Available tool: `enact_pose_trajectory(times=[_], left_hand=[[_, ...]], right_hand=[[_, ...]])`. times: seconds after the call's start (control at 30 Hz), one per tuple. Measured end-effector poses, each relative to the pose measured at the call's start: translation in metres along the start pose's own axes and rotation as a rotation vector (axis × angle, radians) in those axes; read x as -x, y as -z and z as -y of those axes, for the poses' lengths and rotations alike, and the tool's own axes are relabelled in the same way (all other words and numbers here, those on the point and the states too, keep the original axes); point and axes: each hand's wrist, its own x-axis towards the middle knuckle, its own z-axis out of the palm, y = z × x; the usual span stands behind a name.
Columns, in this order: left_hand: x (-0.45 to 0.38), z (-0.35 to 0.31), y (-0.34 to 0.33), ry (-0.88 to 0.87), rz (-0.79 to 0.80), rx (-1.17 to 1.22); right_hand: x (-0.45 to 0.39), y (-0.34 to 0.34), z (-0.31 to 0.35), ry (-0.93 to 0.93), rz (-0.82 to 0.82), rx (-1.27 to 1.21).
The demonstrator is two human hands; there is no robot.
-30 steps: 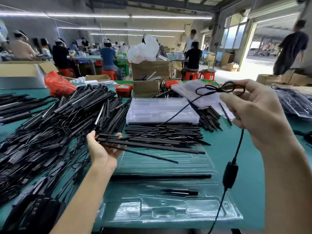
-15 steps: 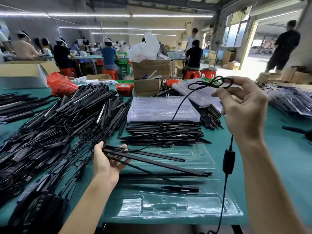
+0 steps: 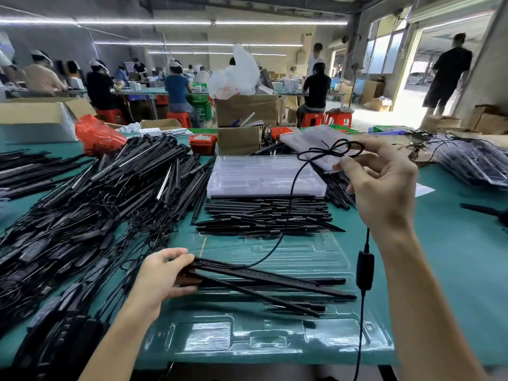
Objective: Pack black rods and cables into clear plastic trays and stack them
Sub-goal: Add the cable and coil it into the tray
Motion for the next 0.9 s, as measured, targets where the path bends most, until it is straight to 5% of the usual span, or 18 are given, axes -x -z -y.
enact_pose_trajectory(times=[0.67,0.9], left_hand=[[0.004,0.01,0.009,-0.036,0.037,-0.202],[0.009,0.005,0.007,-0.301,-0.149,-0.938]], right_hand=[[0.007,0.0,-0.005,-0.079,0.054,-0.003],[0.007,-0.002,-0.001,-0.078,0.066,0.001]])
